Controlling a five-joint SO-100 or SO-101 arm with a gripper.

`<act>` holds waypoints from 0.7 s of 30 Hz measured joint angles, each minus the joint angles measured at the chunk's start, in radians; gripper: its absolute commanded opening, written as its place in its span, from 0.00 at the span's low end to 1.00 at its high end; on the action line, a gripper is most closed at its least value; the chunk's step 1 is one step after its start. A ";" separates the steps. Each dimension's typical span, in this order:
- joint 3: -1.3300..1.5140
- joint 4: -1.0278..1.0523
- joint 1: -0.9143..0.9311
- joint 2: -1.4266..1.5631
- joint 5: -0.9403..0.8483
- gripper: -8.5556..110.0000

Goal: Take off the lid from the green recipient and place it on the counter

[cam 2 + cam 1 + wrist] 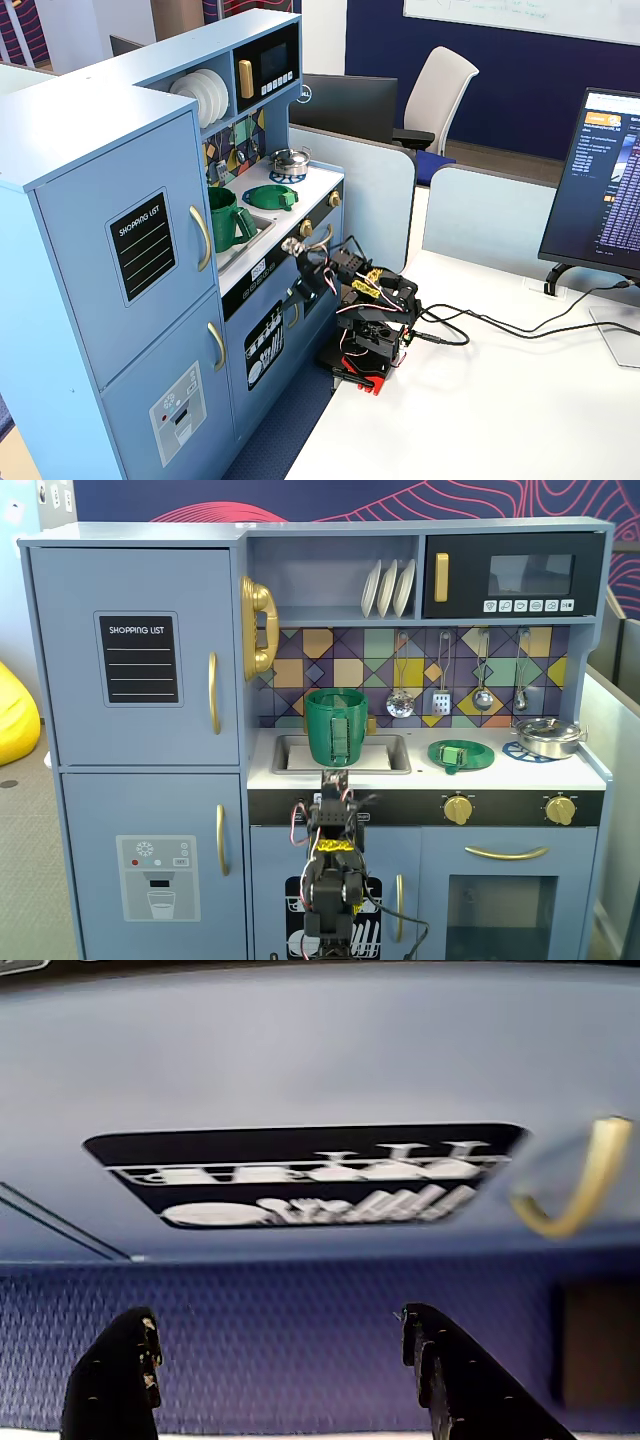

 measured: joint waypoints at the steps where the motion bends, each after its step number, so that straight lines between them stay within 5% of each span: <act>1: 0.035 -0.028 -0.009 0.014 0.000 0.26; 11: 0.255 -0.081 -0.032 0.149 0.014 0.23; 21: 0.259 0.273 -0.028 0.267 0.084 0.14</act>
